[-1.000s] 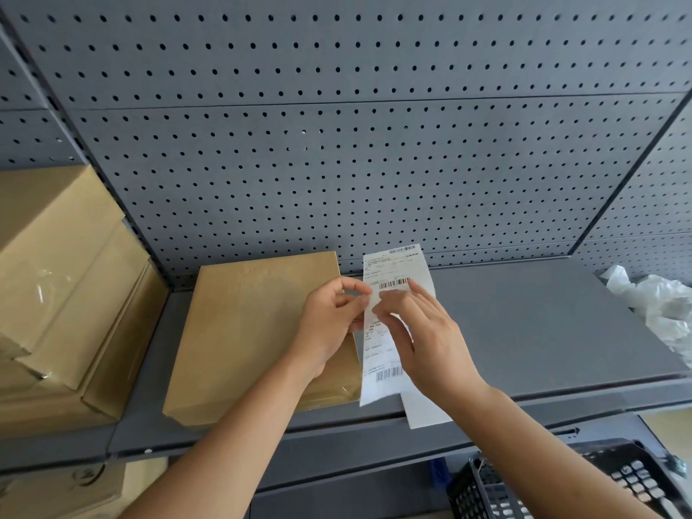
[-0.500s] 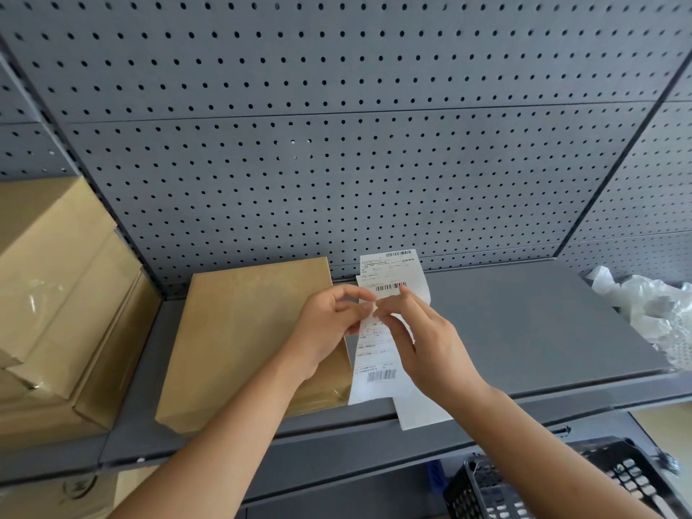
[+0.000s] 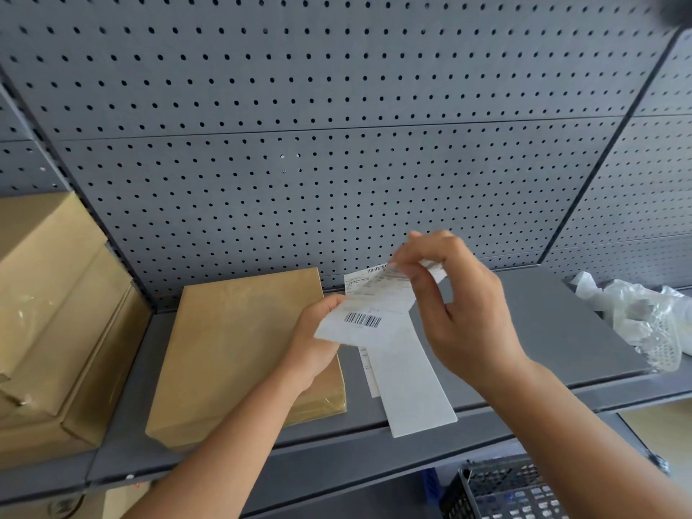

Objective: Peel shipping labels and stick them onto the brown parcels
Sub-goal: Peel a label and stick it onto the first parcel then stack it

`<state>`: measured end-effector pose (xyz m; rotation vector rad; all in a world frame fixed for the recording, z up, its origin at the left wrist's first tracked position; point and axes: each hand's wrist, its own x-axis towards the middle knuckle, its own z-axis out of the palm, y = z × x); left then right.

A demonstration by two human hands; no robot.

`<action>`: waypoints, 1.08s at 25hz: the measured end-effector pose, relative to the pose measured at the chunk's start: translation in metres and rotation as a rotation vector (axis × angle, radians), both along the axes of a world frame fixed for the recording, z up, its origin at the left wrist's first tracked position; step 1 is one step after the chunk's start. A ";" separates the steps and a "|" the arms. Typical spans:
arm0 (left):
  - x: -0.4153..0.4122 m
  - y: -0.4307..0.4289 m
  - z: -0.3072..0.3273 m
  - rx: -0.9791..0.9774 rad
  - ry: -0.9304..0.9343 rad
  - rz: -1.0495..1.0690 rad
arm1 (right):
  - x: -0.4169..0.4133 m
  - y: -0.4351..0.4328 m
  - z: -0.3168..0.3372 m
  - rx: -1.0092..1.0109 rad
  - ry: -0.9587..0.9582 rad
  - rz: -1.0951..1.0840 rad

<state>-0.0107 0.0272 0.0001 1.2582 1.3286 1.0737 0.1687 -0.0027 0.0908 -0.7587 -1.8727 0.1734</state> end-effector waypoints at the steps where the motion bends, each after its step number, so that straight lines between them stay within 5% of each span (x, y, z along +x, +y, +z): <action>1: 0.000 0.000 -0.001 0.015 0.025 0.001 | 0.000 -0.002 0.008 0.033 0.013 0.014; 11: 0.001 -0.002 -0.007 0.034 0.119 0.008 | -0.008 -0.024 0.071 0.264 0.117 0.164; 19: -0.004 -0.013 0.000 0.097 0.270 -0.054 | -0.014 -0.022 0.073 0.195 0.120 0.172; 23: -0.012 -0.019 0.019 0.201 0.148 0.017 | -0.013 -0.013 0.063 0.096 0.071 0.084; 27: -0.036 -0.030 0.047 0.293 -0.192 0.114 | -0.017 -0.002 0.049 -0.040 -0.010 0.069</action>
